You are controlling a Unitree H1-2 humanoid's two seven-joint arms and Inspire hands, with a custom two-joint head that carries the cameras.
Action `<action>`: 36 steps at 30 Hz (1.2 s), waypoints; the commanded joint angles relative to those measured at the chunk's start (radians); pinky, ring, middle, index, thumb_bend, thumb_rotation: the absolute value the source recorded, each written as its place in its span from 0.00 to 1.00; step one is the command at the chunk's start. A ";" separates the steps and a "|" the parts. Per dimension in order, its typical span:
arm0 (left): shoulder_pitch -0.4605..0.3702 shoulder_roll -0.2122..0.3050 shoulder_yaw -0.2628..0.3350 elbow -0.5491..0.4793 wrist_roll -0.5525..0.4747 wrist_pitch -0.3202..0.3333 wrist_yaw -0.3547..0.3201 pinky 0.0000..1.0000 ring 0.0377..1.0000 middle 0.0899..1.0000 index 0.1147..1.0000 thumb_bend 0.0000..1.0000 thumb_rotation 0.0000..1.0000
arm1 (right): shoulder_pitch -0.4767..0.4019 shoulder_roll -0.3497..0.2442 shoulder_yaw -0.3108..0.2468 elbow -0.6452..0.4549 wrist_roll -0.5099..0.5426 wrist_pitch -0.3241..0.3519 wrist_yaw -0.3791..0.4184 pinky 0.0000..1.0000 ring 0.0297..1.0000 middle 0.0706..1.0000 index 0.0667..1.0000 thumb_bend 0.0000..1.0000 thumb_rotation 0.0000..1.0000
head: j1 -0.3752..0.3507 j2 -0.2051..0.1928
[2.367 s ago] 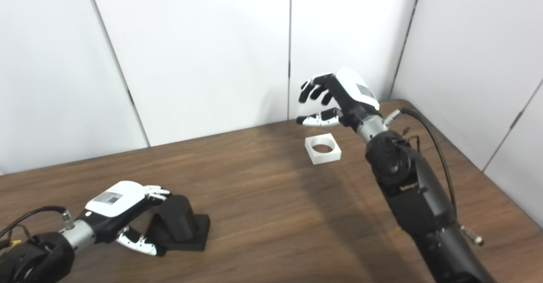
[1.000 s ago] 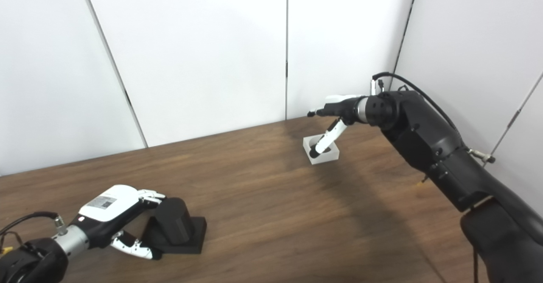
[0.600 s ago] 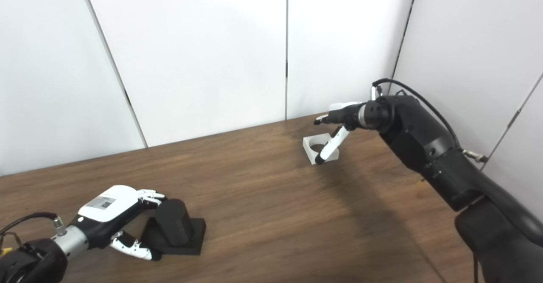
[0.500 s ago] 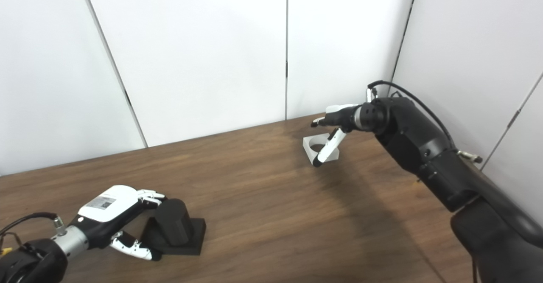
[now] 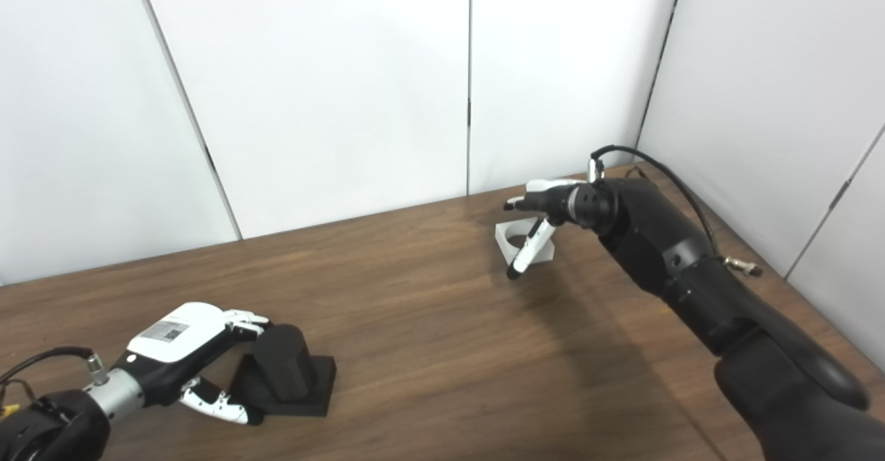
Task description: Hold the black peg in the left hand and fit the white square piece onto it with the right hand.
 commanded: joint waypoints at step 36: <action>0.086 0.048 -0.048 -0.016 0.056 0.030 -0.118 0.74 0.86 0.84 0.42 0.52 0.05 | 0.017 -0.051 0.084 0.133 -0.130 -0.170 -0.256 0.74 0.85 0.87 0.73 0.78 0.15 | 0.017 0.024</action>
